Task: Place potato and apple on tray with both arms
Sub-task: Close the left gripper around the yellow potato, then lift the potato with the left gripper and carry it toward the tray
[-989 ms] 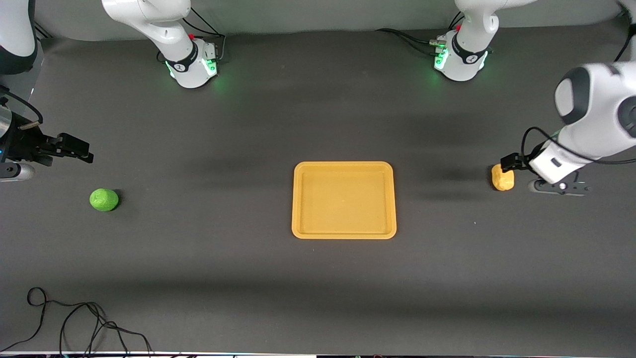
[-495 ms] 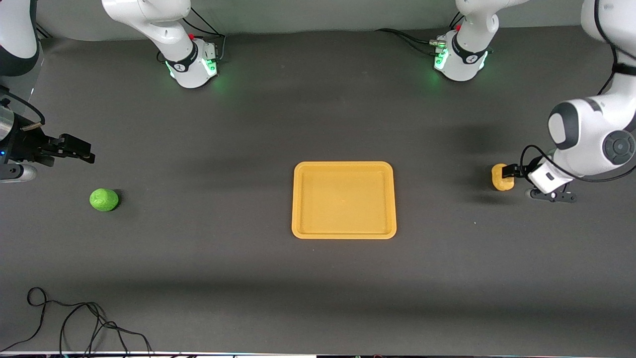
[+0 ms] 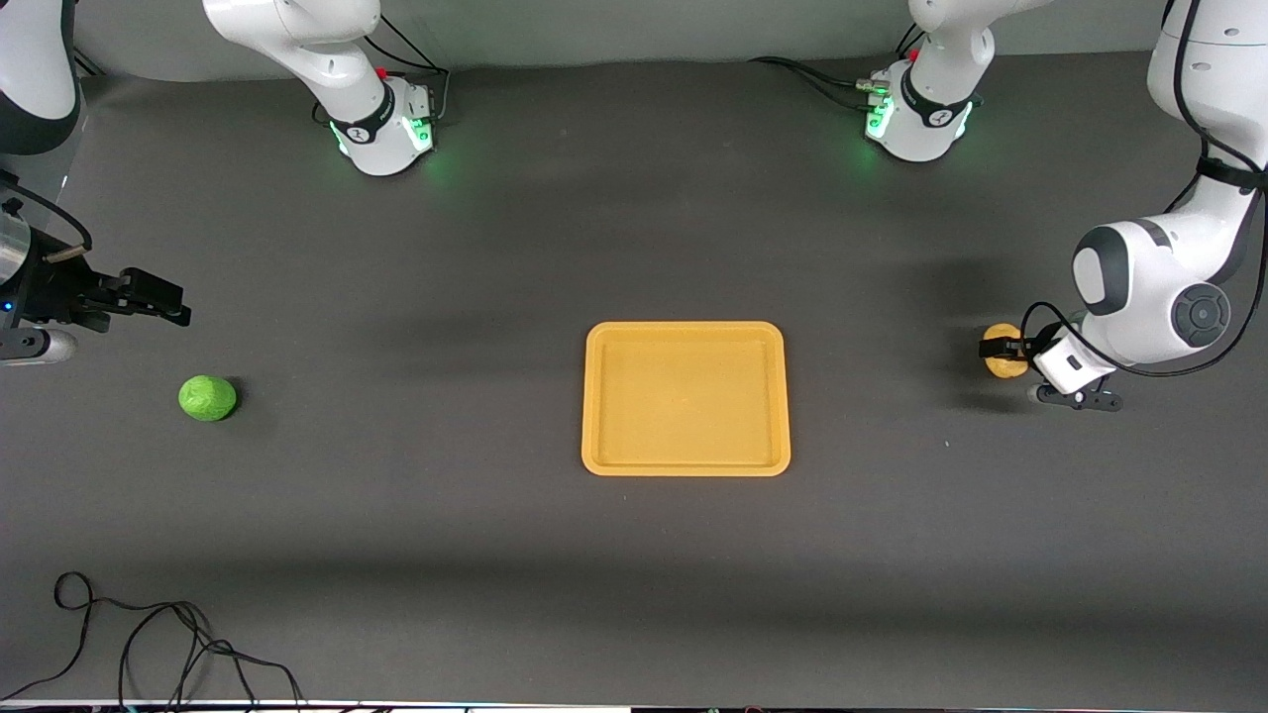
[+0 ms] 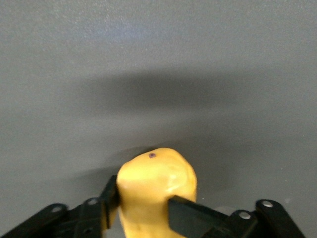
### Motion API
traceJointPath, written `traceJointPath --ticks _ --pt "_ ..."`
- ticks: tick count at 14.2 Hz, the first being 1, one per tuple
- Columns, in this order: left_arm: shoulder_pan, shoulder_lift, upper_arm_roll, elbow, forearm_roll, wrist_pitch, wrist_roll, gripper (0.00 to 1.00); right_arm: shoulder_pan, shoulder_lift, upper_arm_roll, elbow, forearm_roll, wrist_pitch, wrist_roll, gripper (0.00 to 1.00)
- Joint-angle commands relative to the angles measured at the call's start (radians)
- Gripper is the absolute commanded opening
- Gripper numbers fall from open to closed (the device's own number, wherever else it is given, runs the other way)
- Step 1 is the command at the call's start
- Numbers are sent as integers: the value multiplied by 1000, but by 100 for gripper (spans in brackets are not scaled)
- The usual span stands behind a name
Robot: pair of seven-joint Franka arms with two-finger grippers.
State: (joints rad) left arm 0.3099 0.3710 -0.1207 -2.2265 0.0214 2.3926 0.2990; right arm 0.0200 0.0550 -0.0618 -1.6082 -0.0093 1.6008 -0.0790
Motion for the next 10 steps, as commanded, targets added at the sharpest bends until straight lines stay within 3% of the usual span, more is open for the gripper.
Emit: traceJointPath --ticks 1,3,6,10 --pt "-2 0 1 -4 3 -13 6 34 15 8 -12 21 12 -16 8 100" --pt "-2 -10 0 -2 3 -19 9 25 15 8 -12 19 14 -15 8 100" --pt "-2 -35 -2 15 3 -82 9 30 15 6 -12 21 12 -12 8 100" --pt "-2 -67 -4 48 -1 -166 9 18 15 6 -12 21 14 -12 8 100"
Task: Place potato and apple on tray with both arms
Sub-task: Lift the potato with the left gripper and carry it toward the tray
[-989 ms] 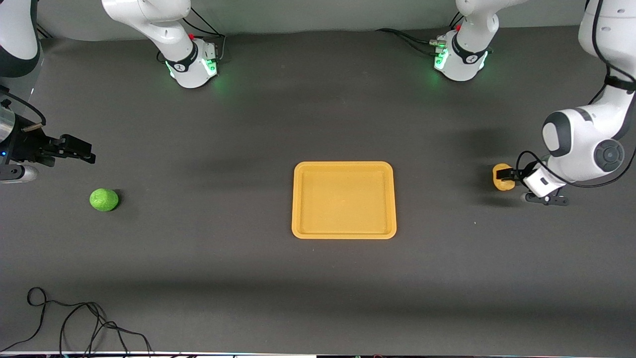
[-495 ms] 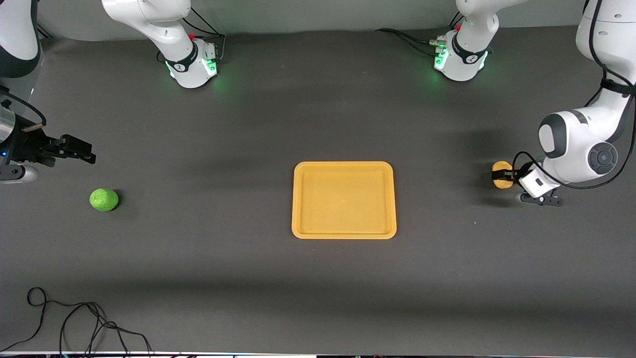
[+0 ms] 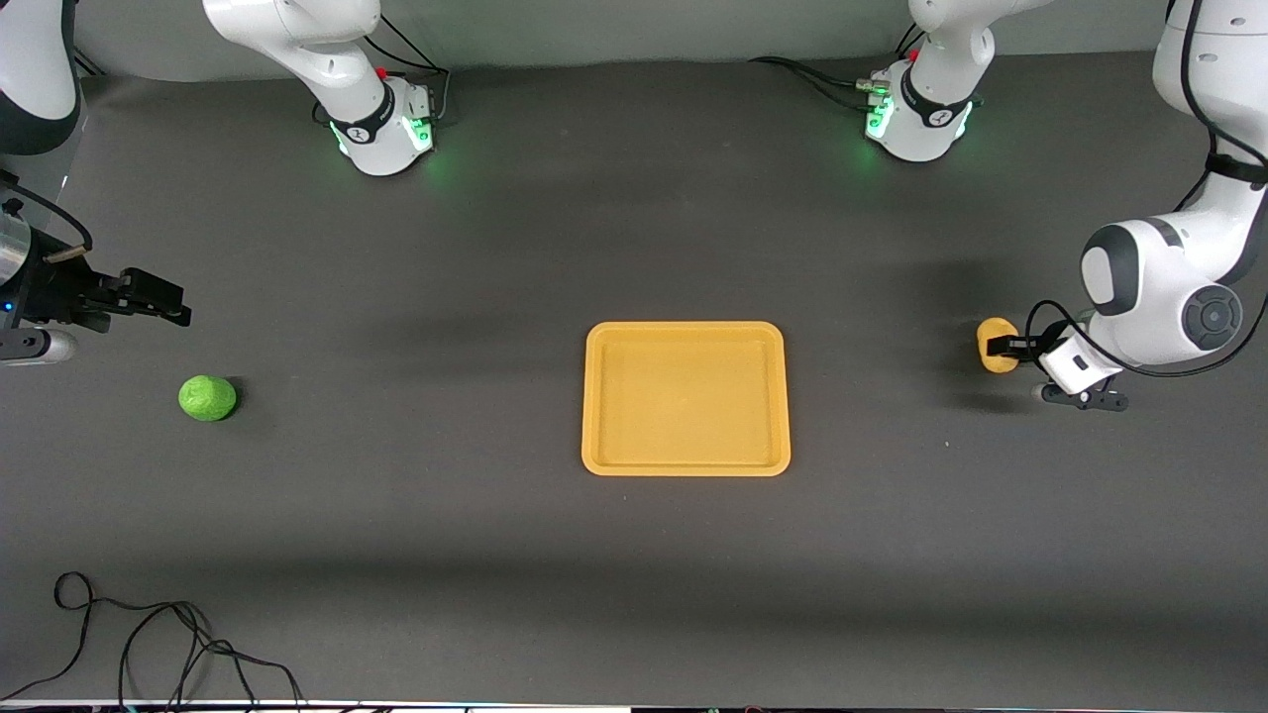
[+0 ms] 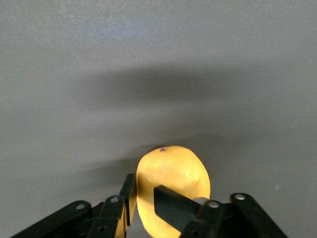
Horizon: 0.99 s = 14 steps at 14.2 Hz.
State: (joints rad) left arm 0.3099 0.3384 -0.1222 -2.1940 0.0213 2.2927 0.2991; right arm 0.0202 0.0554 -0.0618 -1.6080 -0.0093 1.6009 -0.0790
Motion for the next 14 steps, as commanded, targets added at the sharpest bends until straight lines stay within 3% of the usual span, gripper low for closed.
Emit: traceJointPath --ticks 1,3,9,14 --pt "-5 -36 -2 36 -6 -103 5 18 14 6 -12 20 14 -12 8 100" --pt "-6 -38 -2 40 -6 -119 3 18 14 4 -12 20 14 -12 8 100" --pt "-23 -42 -22 39 -47 -127 -21 68 14 4 -15 19 14 -12 8 100" --pt "-43 2 -21 1 -47 -127 -9 67 14 4 -15 17 14 -12 8 100"
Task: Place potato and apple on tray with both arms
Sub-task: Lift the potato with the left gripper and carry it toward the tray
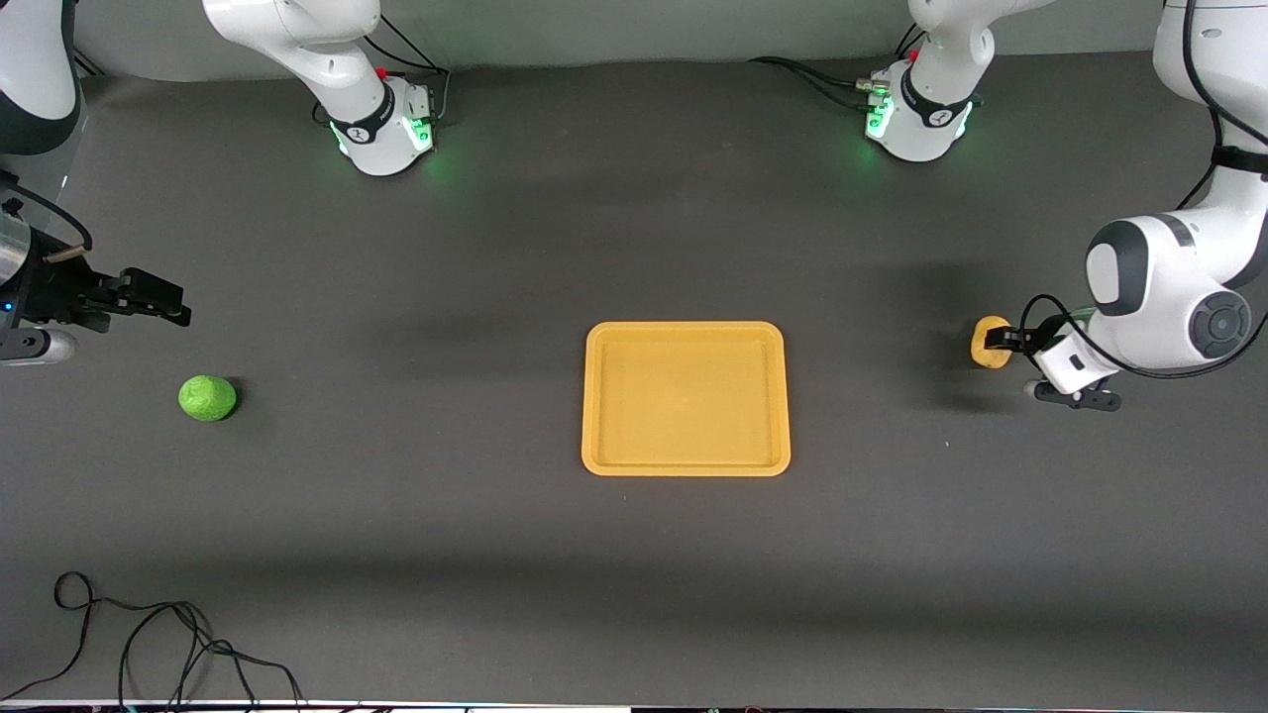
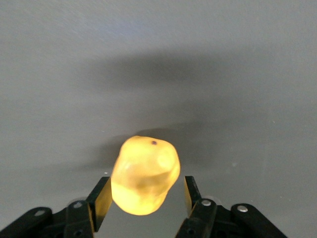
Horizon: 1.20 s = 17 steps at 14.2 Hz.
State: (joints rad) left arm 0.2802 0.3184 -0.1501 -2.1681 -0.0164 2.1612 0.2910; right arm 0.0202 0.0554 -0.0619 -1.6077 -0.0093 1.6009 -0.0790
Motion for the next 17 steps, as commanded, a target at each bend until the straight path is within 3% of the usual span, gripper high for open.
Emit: traceJointPath --ticks 1,4,5,6,7,9,12,15,17 --pt "-12 40 7 -24 -5 11 0 66 14 4 -15 17 14 -12 8 100" --pt "-16 70 7 -39 -4 68 0 63 13 4 -16 17 15 -12 8 100" --pt "-18 65 7 -39 -4 66 0 55 14 3 -16 15 15 -9 8 100" --pt "-18 54 7 -36 -4 56 -4 29 14 -3 -16 17 15 -7 10 100" --pt "-21 33 4 -29 -10 34 -13 15 14 -6 -16 17 15 -7 13 100" --pt "-35 -27 -35 22 -48 -76 -74 12 14 -8 -18 9 15 -4 13 100" --pt "-76 -19 -135 256 -103 -321 -330 12 10 -41 -27 -59 15 78 -1 100" --pt "-172 25 -186 378 -134 -319 -556 12 9 -83 -172 -179 15 192 -210 100" --pt "-298 76 -187 434 -145 -264 -706 12 9 -66 -290 -190 15 231 -354 100"
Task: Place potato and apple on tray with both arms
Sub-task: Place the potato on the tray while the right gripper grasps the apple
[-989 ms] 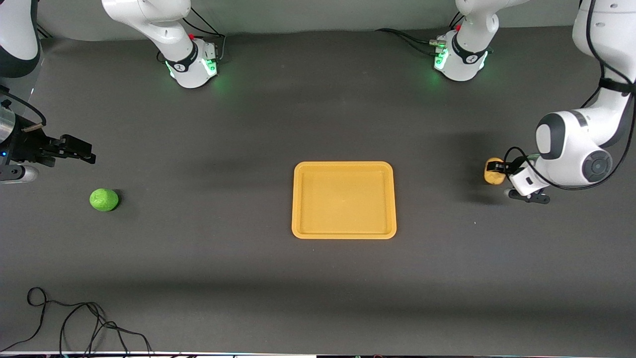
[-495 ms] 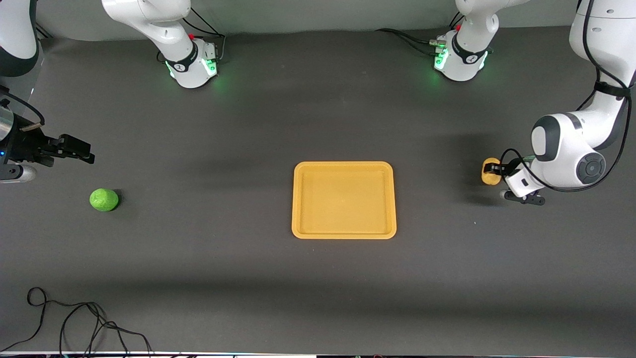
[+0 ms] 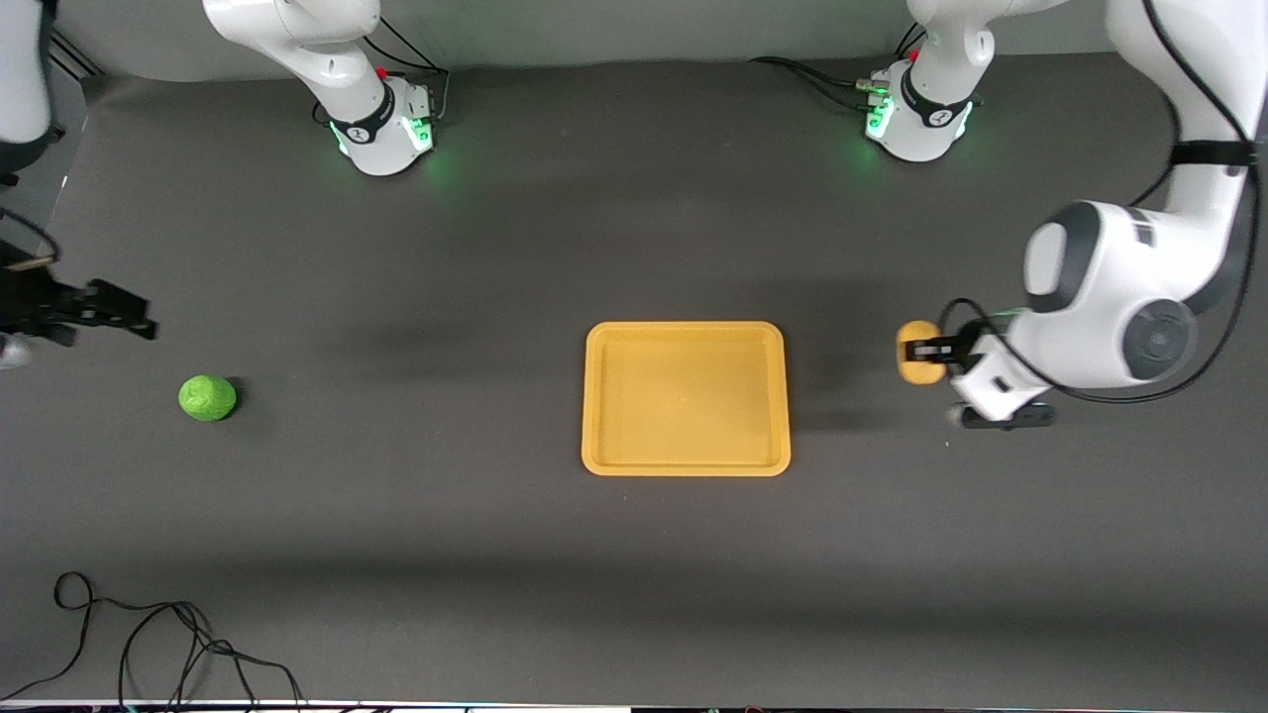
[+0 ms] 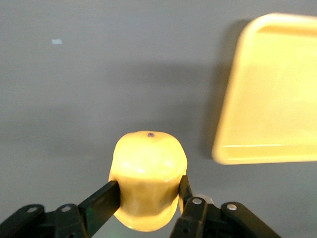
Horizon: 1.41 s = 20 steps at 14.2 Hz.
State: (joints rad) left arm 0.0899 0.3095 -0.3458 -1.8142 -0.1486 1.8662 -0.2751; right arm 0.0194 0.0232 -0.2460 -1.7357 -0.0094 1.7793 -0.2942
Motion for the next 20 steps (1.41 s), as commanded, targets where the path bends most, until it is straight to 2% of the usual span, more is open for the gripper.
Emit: traceJointPath --ticks 1,2,4,6,9,11,13,14,15,16,18,20 --pt "-163 111 10 91 -11 78 -204 12 8 -20 -154 -65 15 75 -201 100" --pt "-202 131 10 92 -12 140 -246 12 8 -14 -183 -71 15 92 -232 100" --pt "-266 170 10 90 -8 209 -321 12 8 -14 -193 -108 17 109 -234 100" --pt "-338 220 16 88 23 257 -375 12 8 -23 -194 -206 55 198 -238 100" --pt "-343 267 15 87 147 258 -377 12 4 24 -196 -321 80 389 -305 100" --pt "-348 293 16 92 178 266 -378 12 2 96 -196 -324 110 448 -318 100" --pt "-349 312 15 92 195 290 -388 12 1 183 -196 -326 179 541 -364 100" --pt "-351 318 15 92 195 306 -388 13 -4 240 -196 -324 240 580 -417 100" --pt "-363 326 16 92 195 323 -397 17 -16 292 -196 -324 306 621 -481 100" --pt "-366 332 16 92 202 338 -406 25 -24 346 -196 -321 377 655 -549 100" --pt "-364 342 16 95 219 355 -408 28 -24 426 -194 -317 492 712 -644 100" --pt "-357 344 18 95 231 355 -406 30 -26 474 -194 -317 525 750 -681 100"
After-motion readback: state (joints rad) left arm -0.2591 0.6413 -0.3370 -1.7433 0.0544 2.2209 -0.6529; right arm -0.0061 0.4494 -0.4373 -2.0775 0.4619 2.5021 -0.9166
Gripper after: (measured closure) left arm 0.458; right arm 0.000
